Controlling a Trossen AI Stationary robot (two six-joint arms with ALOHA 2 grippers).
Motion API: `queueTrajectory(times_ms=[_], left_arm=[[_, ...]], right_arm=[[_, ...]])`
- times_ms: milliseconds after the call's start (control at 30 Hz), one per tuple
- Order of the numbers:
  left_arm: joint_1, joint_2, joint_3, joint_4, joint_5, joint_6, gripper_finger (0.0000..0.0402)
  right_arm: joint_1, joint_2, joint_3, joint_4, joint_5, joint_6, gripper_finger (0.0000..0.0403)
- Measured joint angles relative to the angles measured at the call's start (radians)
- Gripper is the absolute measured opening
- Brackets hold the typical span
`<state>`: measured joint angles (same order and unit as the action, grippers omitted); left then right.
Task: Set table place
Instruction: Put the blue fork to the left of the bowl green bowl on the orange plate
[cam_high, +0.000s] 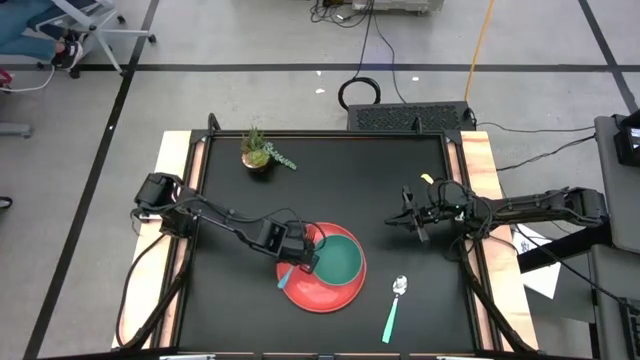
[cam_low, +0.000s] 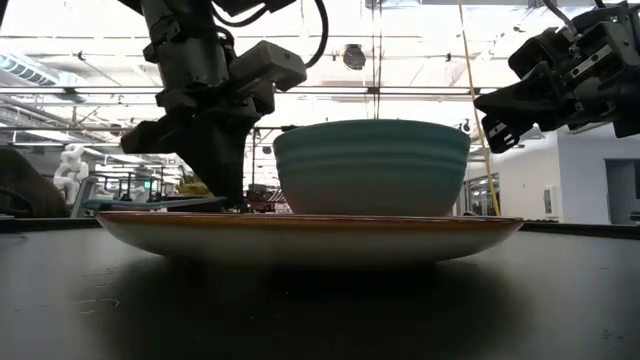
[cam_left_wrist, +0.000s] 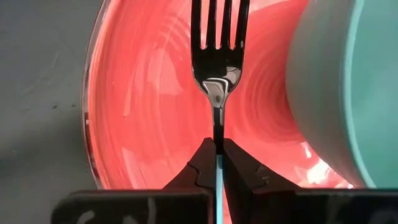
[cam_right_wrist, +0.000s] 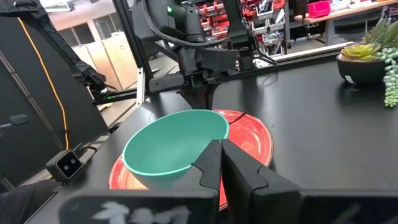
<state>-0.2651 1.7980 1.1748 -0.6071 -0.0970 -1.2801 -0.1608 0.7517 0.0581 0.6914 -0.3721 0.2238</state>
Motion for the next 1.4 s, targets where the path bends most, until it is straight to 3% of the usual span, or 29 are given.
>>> queueTrajectory(times_ms=[233,533,1400], left_arm=[[0.030,0.013,0.000,0.009,-0.014,0.043,0.0010],[0.043,0.092,0.004,0.074,0.044,0.100,0.0014],[0.043,0.098,0.002,0.083,0.045,0.117,0.0013]], right_arm=[[0.000,0.000,0.000,0.000,0.000,0.004,0.0004],[0.001,0.000,0.000,0.007,0.000,0.004,0.0004],[0.002,0.000,0.000,0.007,0.000,0.004,0.0004]])
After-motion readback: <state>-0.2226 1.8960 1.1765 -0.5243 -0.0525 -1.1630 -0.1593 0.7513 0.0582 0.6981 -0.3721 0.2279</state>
